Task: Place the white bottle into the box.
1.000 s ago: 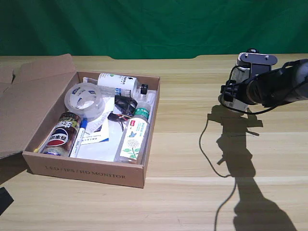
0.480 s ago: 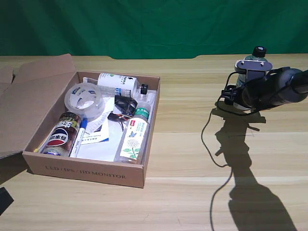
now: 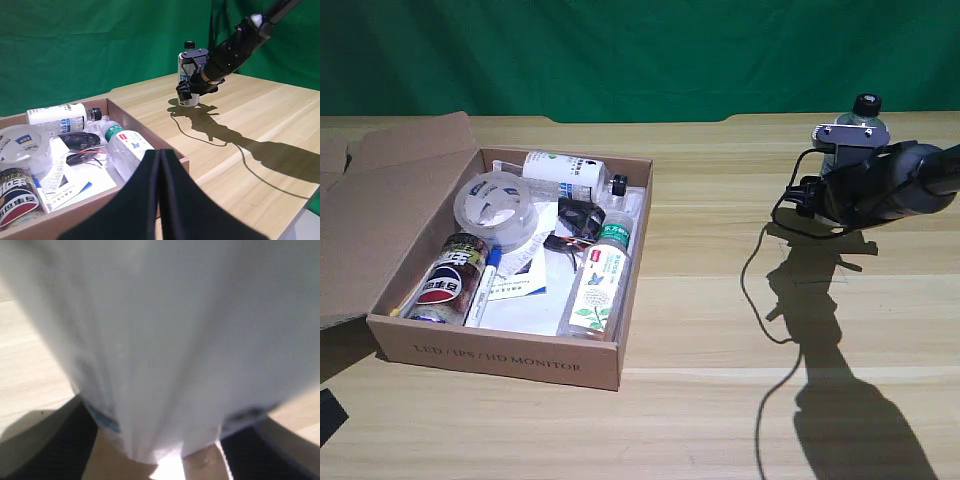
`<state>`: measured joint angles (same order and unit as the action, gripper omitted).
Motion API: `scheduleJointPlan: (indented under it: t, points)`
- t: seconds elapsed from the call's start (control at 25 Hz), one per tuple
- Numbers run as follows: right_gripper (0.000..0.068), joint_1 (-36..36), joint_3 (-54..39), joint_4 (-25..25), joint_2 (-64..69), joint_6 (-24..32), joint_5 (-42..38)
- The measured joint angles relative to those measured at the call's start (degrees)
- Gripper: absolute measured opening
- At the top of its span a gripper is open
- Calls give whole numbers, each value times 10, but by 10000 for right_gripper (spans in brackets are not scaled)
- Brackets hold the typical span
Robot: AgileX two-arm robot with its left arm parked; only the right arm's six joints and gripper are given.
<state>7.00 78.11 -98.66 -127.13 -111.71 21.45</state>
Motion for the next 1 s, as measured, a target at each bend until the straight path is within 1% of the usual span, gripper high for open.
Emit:
scheduleJointPlan:
  t: [0.08, 0.32, 0.48, 0.64, 0.76, 0.92, 1.0]
  points:
    - [534, 1, -1, 2, 5, 5, 0]
    - [534, 47, -11, 3, 59, 75, 3]
    - [534, 100, -36, 4, 105, 83, 3]
    - [534, 186, -71, 4, 168, 84, 2]
    - [534, 260, -79, 5, 205, 86, -15]
    - [534, 353, -66, 2, 221, 87, -69]
    - [534, 379, -50, 1, 215, 87, -108]
